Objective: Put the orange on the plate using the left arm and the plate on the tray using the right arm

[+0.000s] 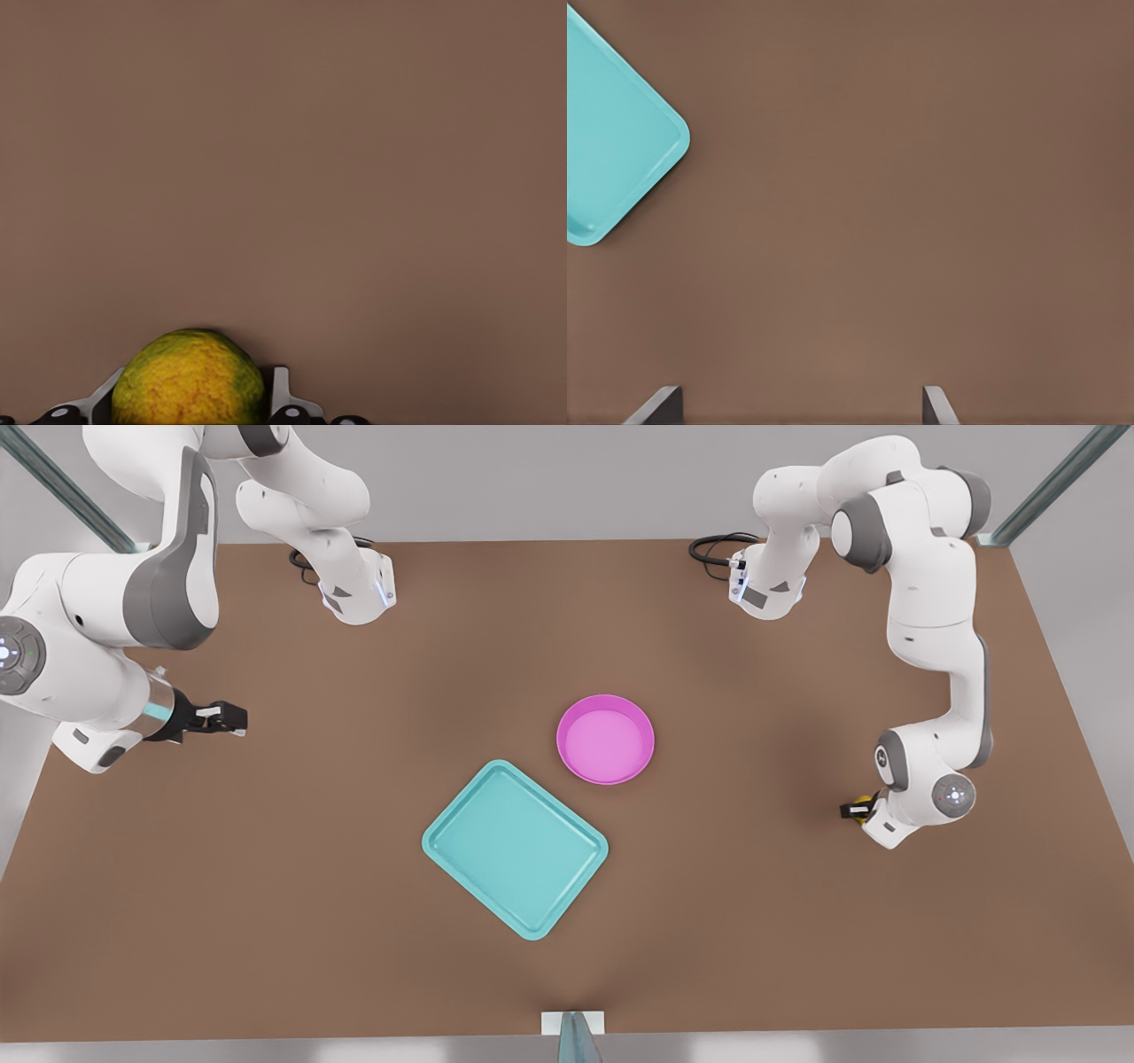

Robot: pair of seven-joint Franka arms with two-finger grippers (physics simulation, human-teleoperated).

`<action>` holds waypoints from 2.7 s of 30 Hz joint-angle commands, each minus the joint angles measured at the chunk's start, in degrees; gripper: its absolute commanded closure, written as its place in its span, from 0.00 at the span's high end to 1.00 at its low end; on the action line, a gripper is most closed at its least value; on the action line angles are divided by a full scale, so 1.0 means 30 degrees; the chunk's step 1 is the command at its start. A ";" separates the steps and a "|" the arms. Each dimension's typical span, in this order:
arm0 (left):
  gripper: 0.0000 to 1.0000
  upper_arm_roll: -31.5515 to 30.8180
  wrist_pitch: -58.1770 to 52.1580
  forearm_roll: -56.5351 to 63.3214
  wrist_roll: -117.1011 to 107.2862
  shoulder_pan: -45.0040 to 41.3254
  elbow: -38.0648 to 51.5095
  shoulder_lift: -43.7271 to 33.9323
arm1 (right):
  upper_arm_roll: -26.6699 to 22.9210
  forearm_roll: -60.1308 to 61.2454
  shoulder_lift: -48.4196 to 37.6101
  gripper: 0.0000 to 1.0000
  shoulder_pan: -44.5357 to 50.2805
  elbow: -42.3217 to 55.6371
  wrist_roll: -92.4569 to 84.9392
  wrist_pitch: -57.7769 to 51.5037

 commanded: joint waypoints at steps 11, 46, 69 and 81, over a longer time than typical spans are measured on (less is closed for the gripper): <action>0.67 -0.3100 -0.2884 -0.0182 -0.3876 -0.0909 0.0132 -0.2400 | -0.0005 0.0033 0.0088 1.00 -0.0030 0.0028 0.0056 0.0018; 1.00 -0.4947 -1.8354 0.0814 -0.4116 -0.1090 0.8424 -0.9872 | 0.0581 1.2569 0.2900 1.00 0.8406 -1.1748 0.9313 1.7591; 1.00 -0.4595 -1.8266 0.0755 -0.4116 -0.1060 0.8424 -0.9316 | 0.3804 1.6878 0.7851 1.00 1.0839 -1.0226 0.7088 2.1375; 1.00 -0.4595 -1.8266 0.0755 -0.4116 -0.1060 0.8424 -0.9287 | 0.4273 1.6878 0.8936 0.74 1.0986 -0.9025 0.6707 2.1404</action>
